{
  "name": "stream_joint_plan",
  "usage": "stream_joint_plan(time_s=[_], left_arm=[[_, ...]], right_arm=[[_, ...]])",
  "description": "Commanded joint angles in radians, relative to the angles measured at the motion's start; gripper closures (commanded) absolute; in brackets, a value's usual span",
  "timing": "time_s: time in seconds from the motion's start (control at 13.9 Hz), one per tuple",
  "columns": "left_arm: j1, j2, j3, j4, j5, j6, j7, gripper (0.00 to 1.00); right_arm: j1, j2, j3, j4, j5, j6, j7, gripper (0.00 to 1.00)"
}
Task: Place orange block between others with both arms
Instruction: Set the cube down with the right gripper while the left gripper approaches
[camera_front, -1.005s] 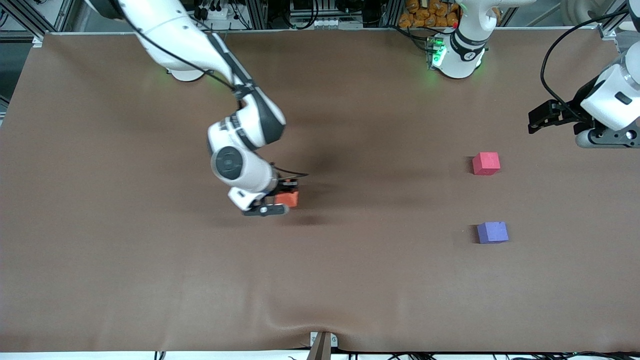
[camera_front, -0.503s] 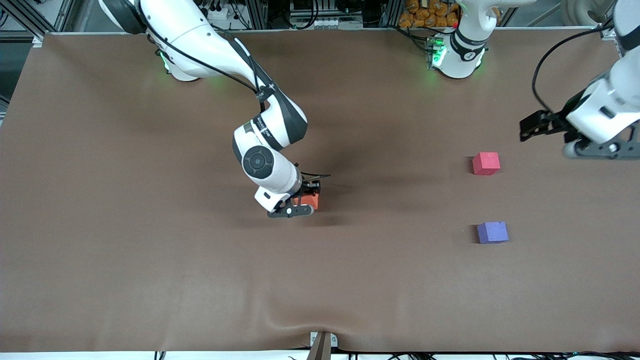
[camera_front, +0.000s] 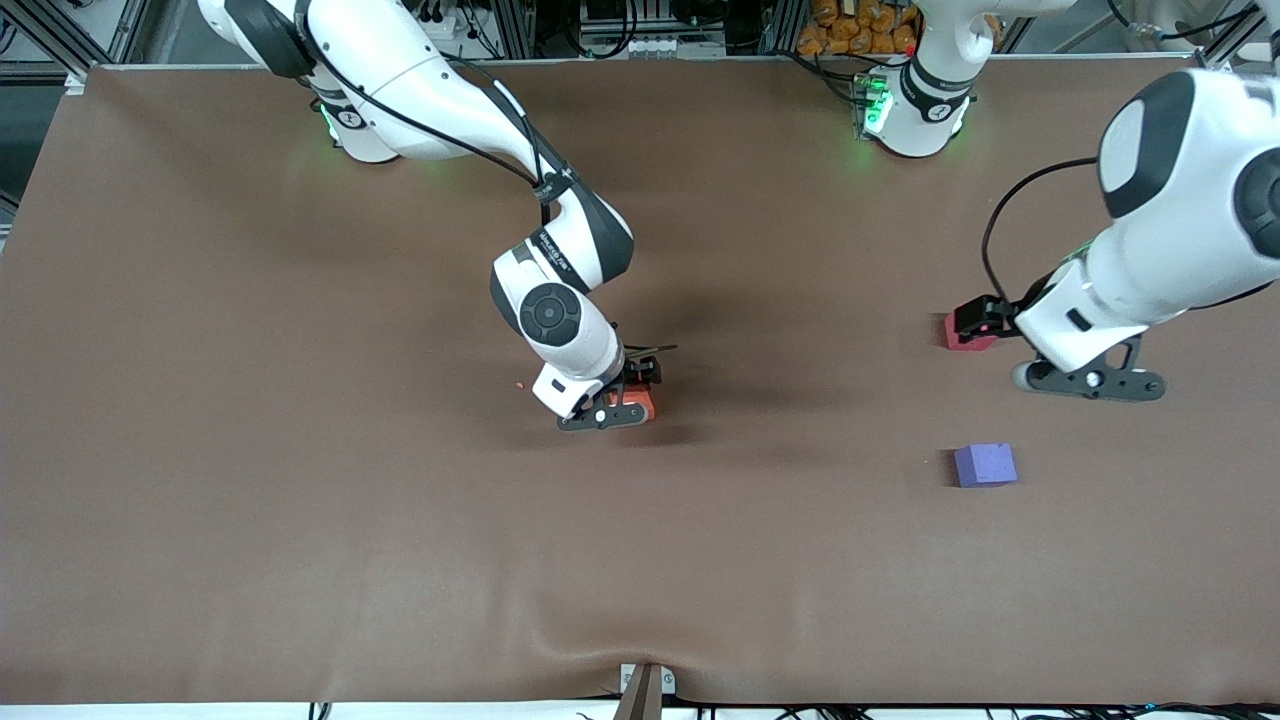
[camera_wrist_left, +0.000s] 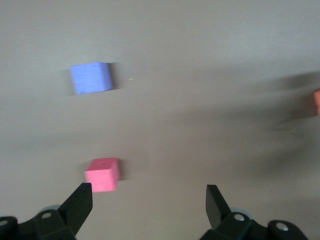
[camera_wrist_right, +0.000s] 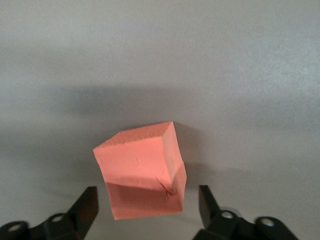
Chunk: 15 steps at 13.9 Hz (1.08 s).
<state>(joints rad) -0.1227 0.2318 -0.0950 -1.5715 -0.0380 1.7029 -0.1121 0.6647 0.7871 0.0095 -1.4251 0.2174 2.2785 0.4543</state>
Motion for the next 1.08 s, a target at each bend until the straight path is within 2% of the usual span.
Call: stream_joint_plan(time_s=[0.0,0.22,0.5,0.72,1.01], left_arm=[[-0.064,0.063,0.003,0.022,-0.028,0.061,-0.095,0.00],[-0.144,0.138,0.003,0.050,-0.029,0.102,-0.174,0.00],[-0.289,0.303,0.004,0.180,-0.028,0.168,-0.482,0.00],[-0.386,0.389,0.006,0.197,-0.028,0.326,-0.703,0.00],[-0.489,0.538,0.023,0.300,-0.022,0.425,-0.860,0.00]], right_arm=[[-0.008,-0.025,-0.011,0.020,-0.013,-0.024,0.015,0.00],[-0.068,-0.106,-0.028,0.015,-0.019,-0.137,0.011,0.00],[-0.160,-0.210,-0.074,0.003,-0.104,-0.295,-0.029,0.00],[-0.258,-0.296,-0.079,-0.101,-0.173,-0.295,-0.084,0.00],[-0.424,-0.422,-0.077,-0.251,-0.171,-0.292,-0.314,0.00]])
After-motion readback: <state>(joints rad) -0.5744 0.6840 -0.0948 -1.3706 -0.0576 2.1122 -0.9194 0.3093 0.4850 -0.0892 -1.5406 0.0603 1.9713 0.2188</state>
